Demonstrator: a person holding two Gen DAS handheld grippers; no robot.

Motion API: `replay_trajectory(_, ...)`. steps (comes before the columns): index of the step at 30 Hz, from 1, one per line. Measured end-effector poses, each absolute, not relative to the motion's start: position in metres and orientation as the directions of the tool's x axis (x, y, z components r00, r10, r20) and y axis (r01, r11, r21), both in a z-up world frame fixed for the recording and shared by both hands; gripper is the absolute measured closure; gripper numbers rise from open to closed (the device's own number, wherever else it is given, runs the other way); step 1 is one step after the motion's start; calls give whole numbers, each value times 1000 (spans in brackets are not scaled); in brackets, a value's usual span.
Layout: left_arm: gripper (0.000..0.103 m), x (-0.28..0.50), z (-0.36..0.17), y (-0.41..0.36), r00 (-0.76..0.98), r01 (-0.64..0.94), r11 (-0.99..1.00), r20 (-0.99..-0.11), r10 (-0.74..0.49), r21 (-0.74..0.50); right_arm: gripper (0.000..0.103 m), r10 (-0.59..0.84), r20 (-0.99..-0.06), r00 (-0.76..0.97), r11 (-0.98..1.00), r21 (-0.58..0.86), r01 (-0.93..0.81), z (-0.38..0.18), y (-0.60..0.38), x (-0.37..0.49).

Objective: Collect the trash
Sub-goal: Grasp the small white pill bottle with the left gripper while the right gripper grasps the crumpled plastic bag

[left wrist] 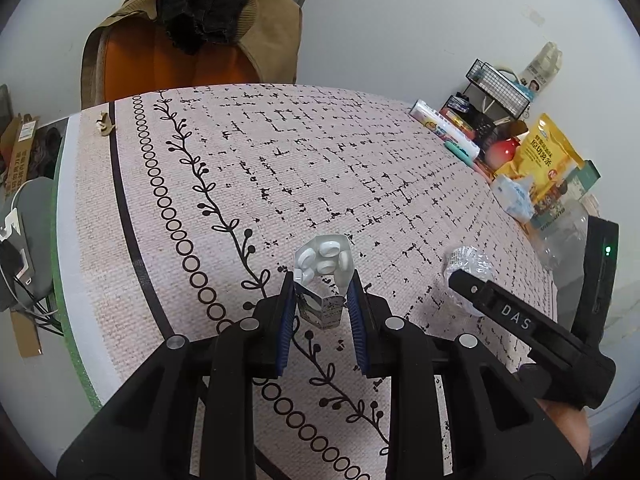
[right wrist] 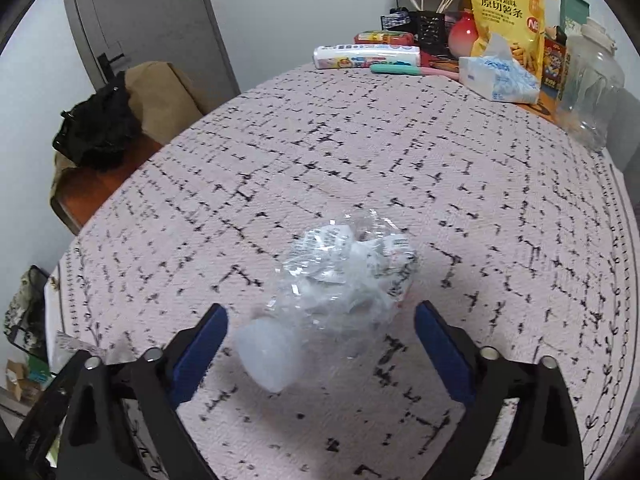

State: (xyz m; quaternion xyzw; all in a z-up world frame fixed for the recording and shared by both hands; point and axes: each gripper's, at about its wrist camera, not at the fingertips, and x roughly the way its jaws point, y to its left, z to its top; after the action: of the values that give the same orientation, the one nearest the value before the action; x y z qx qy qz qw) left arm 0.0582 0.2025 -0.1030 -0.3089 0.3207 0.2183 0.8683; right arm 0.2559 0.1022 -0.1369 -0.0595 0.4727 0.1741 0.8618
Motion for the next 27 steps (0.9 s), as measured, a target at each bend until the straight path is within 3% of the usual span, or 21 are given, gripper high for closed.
replay_trajectory(5,78,63,-104,199,705,-567,716,-690,166,-407,40,248,-833,495,942,87,-325,-135,79,254)
replay_trajectory(8,78,66,-105,194,709,-557,721,-687,156,-412,70,282,-826,487,937,127,-326,-136,64,252)
replay_trajectory(11,78,69,-104,188,715,-546,727,-685,144,-416,79,318,-819,477,926,161,-341,-137,50,252)
replay_trajectory(12,78,71,-103,186,717,-541,730,-683,141,-417,99,328,-822,466,922,171,-347,-138,48,251)
replay_trajectory(13,78,72,-102,184,719,-536,733,-681,138,-418,102,340,-820,460,918,185,-350,-138,43,250)
replay_trajectory(19,78,81,-95,169,733,-500,760,-671,115,-415,102,362,-805,470,904,181,-387,-127,28,239)
replay_trajectory(21,78,85,-93,164,736,-489,767,-668,109,-414,97,364,-807,465,903,184,-388,-122,25,239)
replay_trajectory(22,78,86,-92,163,738,-486,770,-667,107,-414,76,362,-808,465,904,181,-388,-120,25,240)
replay_trajectory(24,78,87,-91,162,740,-481,773,-664,105,-414,24,364,-779,511,906,167,-390,-111,22,239)
replay_trajectory(25,78,87,-90,162,740,-482,773,-664,106,-413,34,354,-774,525,907,148,-394,-108,23,240)
replay_trajectory(27,78,87,-90,163,738,-485,771,-666,109,-412,39,365,-788,496,902,167,-399,-107,25,250)
